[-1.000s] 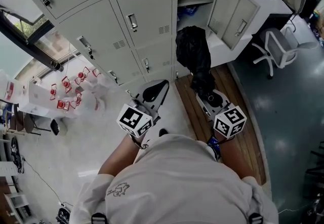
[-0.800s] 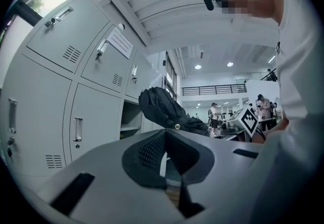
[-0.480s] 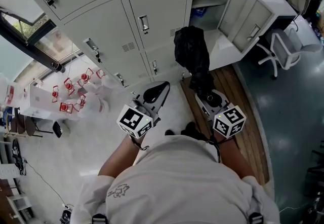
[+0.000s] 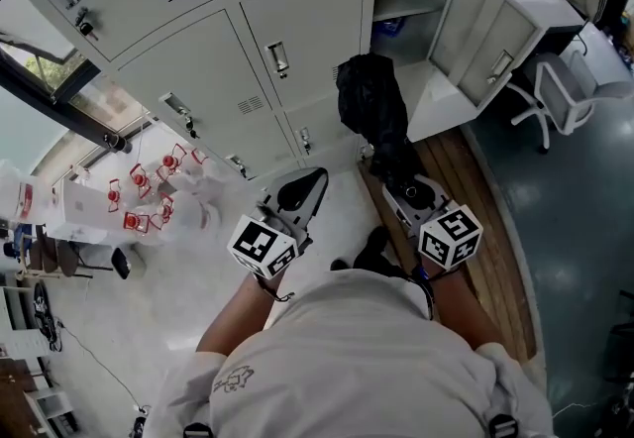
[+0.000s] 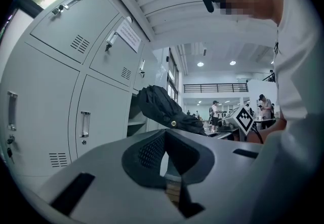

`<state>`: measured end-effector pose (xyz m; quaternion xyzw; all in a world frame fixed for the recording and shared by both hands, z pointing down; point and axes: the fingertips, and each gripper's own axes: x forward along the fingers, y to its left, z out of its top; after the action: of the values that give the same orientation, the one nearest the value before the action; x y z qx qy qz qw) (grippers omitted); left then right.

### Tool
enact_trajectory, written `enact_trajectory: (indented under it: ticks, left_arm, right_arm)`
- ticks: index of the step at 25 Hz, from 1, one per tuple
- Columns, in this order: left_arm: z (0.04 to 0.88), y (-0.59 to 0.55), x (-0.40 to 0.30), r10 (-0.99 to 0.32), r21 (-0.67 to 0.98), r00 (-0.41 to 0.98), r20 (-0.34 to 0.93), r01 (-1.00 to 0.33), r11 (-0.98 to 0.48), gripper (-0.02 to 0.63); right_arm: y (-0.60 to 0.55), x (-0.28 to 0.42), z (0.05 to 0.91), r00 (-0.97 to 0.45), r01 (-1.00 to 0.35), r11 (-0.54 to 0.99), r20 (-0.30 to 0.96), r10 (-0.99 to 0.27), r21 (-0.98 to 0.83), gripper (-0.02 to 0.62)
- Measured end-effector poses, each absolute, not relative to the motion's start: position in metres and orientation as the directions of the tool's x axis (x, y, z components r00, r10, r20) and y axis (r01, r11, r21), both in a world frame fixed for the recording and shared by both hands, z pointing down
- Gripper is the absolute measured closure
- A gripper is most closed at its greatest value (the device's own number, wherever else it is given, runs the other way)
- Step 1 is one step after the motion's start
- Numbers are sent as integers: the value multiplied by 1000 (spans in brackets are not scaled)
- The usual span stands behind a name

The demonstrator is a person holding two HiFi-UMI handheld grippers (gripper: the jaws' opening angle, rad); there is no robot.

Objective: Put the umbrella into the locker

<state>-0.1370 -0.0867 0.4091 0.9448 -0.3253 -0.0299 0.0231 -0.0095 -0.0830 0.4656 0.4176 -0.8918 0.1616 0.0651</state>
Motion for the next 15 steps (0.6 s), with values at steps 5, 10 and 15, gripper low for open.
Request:
enact_trajectory:
  ticks: [5, 10, 15]
  left_arm:
    - [414, -108, -125, -614, 75, 789, -30, -611, -788, 595]
    - [416, -136, -99, -602, 73, 798, -19, -600, -797, 595]
    - [413, -172, -67, -588, 54, 809, -13, -587, -808, 595]
  right_arm:
    - [-103, 5, 470, -635, -772, 588, 260, -727, -240, 445]
    - [-129, 33, 475, -619, -784, 567, 265, -739, -252, 445]
    - [-167, 76, 475, -594, -802, 534, 262, -761, -269, 445]
